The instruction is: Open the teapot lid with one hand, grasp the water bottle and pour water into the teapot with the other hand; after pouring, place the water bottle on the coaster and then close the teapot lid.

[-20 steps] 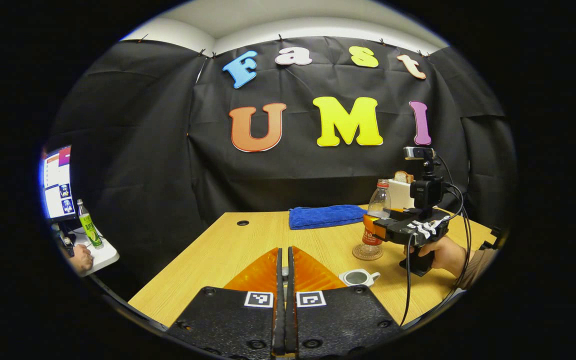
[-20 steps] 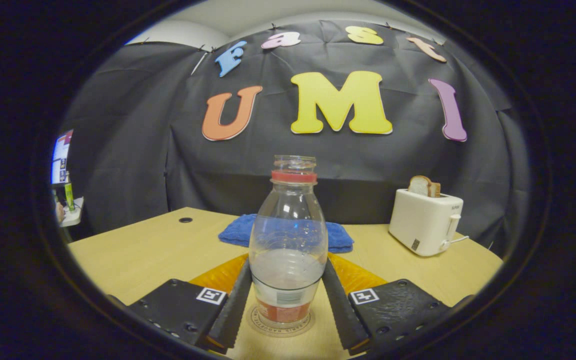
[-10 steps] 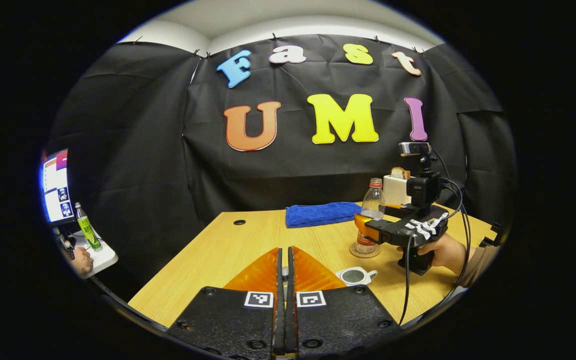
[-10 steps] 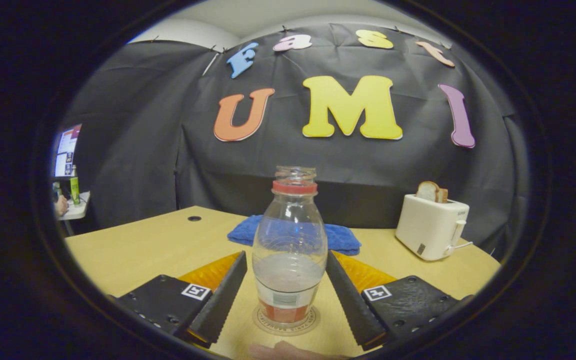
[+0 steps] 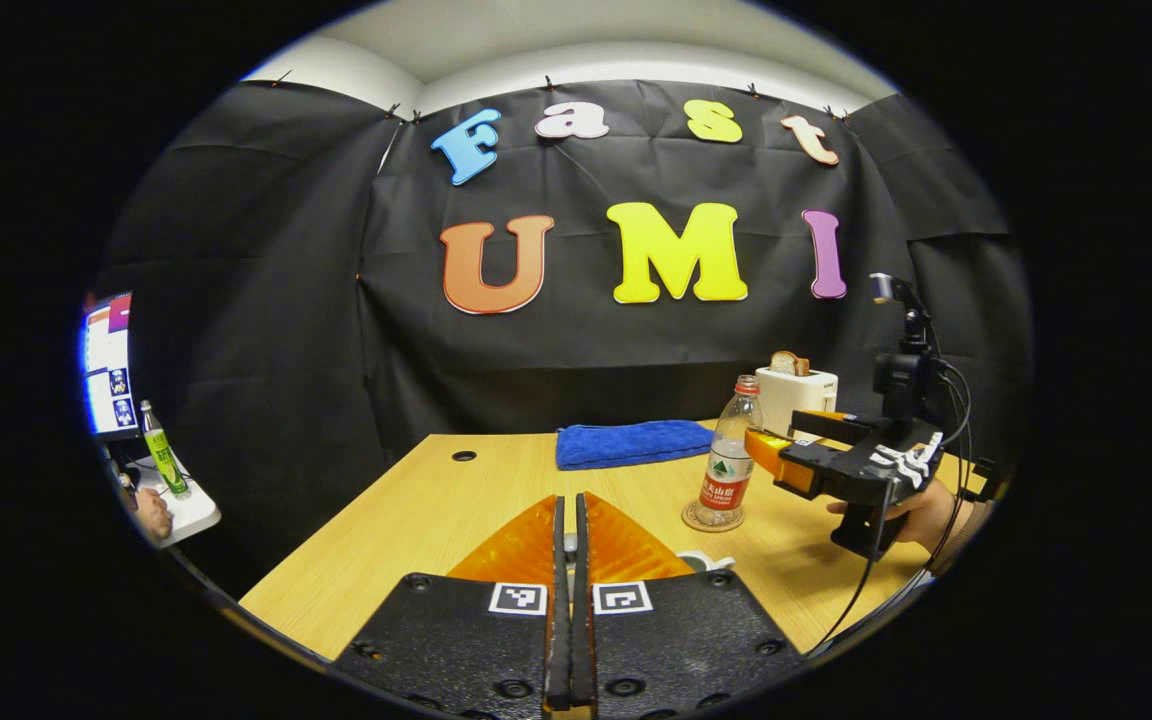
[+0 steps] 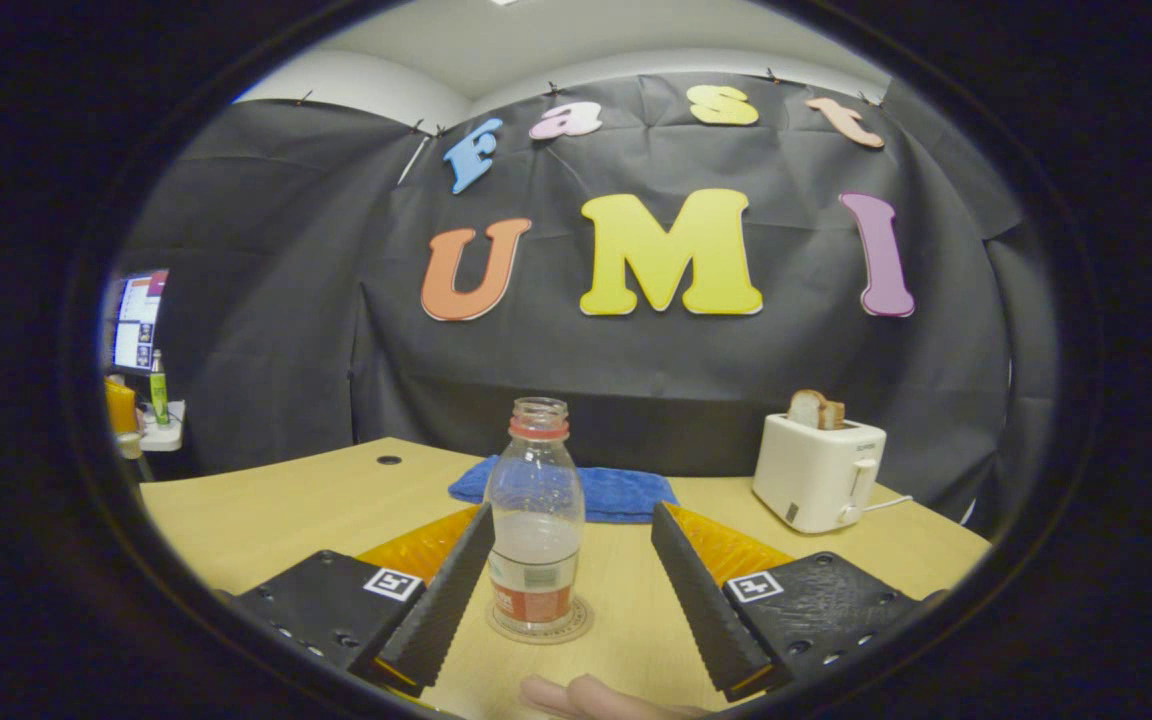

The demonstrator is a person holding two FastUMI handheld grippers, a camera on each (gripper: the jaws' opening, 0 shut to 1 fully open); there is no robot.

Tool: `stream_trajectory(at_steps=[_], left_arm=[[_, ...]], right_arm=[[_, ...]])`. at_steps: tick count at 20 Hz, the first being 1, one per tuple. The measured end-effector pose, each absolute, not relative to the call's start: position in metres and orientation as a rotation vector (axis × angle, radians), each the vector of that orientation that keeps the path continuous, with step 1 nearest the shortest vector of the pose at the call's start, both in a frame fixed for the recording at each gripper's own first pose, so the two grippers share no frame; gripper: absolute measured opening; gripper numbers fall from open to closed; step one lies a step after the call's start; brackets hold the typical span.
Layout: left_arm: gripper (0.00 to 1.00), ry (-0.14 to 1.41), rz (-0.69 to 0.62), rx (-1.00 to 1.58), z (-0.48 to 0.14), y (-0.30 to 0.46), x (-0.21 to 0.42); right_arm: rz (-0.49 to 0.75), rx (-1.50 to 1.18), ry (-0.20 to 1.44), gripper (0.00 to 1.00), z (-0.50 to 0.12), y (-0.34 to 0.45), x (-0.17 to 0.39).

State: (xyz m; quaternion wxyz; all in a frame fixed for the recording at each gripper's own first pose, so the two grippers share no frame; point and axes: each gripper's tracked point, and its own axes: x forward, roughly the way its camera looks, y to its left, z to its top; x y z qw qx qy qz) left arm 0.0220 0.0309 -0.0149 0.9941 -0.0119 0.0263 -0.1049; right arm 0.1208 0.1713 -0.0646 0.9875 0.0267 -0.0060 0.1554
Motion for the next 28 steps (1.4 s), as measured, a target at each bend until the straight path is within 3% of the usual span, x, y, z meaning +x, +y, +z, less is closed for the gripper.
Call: stream_trajectory(at_steps=[11,15,24,27,28], left_arm=[[0.04,0.091,-0.337,-0.068,-0.055,-0.049,0.049],[0.04,0.091,-0.399,-0.010,-0.079,-0.079,0.051],[0.04,0.111,-0.309,0.027,-0.104,-0.075,0.083],[0.04,0.111,-0.303,0.049,-0.107,-0.075,0.085],[0.04,0.122,-0.300,0.057,-0.112,-0.076,0.085]], right_arm=[[0.283,-0.042,-0.100,0.95,-0.065,0.117,0.045],[0.262,-0.069,-0.061,0.95,-0.081,0.108,0.039],[0.260,-0.011,-0.055,0.97,-0.092,0.086,0.036],[0.266,-0.008,-0.067,0.92,-0.092,0.086,0.033],[0.266,-0.008,-0.067,0.97,-0.093,0.086,0.033]])
